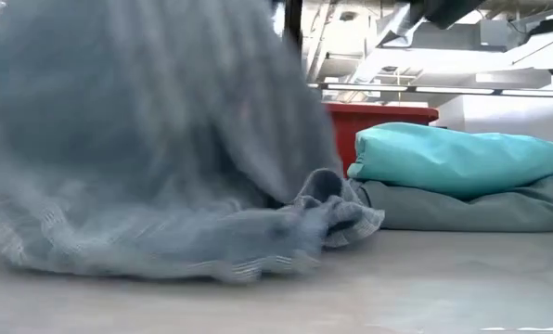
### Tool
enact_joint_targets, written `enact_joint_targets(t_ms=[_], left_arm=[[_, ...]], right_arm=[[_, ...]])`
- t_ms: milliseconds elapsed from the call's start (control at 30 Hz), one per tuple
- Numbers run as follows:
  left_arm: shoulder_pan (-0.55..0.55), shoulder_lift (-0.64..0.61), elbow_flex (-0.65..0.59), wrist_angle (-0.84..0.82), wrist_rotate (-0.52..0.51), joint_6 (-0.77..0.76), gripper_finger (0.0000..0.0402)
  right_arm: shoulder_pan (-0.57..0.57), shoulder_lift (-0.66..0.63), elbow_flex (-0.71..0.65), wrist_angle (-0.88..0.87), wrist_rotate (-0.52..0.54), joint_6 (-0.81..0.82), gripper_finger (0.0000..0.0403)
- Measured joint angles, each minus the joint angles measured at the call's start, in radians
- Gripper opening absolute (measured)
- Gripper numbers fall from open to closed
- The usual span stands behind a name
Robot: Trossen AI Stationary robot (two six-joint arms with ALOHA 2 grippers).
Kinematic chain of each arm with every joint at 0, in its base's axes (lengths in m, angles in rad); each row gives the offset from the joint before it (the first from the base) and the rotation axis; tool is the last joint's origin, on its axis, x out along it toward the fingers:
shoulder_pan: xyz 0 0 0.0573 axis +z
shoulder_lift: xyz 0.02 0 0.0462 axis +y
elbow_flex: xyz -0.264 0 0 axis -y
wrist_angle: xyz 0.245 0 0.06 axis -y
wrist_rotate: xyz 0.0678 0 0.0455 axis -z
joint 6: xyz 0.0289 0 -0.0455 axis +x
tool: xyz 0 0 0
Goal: Fold Laundry from Bin
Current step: Remove the blue patterned polo shirt from the red bin, then fold the blue patterned polo shirt
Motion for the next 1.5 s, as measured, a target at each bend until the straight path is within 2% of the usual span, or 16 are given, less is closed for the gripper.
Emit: enact_joint_targets(t_ms=[133, 233, 333, 433, 533, 667, 767, 833, 900, 1033, 1133, 1233, 1300, 1433, 1500], left_arm=[[-0.004, -0.013, 0.0, -0.002, -0.015, -0.105, 0.0143], [-0.033, -0.046, -0.028, 0.014, -0.083, -0.195, 0.0143], [-0.049, -0.1, -0.122, 0.079, -0.126, -0.272, 0.0143], [-0.048, -0.146, -0.239, 0.226, -0.119, -0.289, 0.0143], [-0.031, -0.166, -0.329, 0.419, -0.067, -0.172, 0.0143], [0.001, -0.156, -0.413, 0.609, 0.058, 0.0, 0.0143], [0.025, -0.146, -0.45, 0.646, 0.107, -0.018, 0.0143], [0.034, -0.145, -0.467, 0.65, 0.123, -0.047, 0.0144], [0.043, -0.145, -0.49, 0.669, 0.125, -0.079, 0.0148], [0.07, -0.145, -0.544, 0.755, 0.127, -0.114, 0.0166], [0.121, -0.145, -0.607, 0.932, 0.151, -0.094, 0.0188], [0.187, -0.145, -0.682, 1.185, 0.212, 0.001, 0.021], [0.234, -0.145, -0.723, 1.293, 0.215, 0.046, 0.0224], [0.32, -0.145, -0.737, 1.34, 0.152, 0.068, 0.0242], [0.362, -0.145, -0.737, 1.352, 0.166, 0.059, 0.0245]], right_arm=[[0.009, 0.021, 0.002, -0.169, -0.112, 0.167, 0.0043], [0.032, 0.038, 0.0, -0.232, -0.16, 0.196, 0.0057], [0.05, 0.032, 0.0, -0.24, -0.158, 0.18, 0.007], [0.047, 0.03, 0.0, -0.233, -0.158, 0.157, 0.0087], [0.026, 0.028, 0.0, -0.232, -0.17, 0.16, 0.0107], [0.01, 0.024, 0.001, -0.261, -0.344, 0.177, 0.0134], [0.043, 0.024, 0.001, -0.352, -0.465, 0.226, 0.0146], [0.074, 0.024, 0.001, -0.448, -0.502, 0.245, 0.0148], [0.104, 0.024, 0.0, -0.53, -0.503, 0.249, 0.0149], [0.142, 0.024, 0.0, -0.573, -0.472, 0.29, 0.0149], [0.16, 0.024, 0.0, -0.576, -0.461, 0.315, 0.0149], [0.178, 0.024, 0.0, -0.572, -0.452, 0.318, 0.0147], [0.188, 0.024, 0.0, -0.576, -0.433, 0.318, 0.0143], [0.195, 0.024, 0.0, -0.572, -0.411, 0.318, 0.0135], [0.194, 0.024, 0.0, -0.575, -0.404, 0.318, 0.0133]])
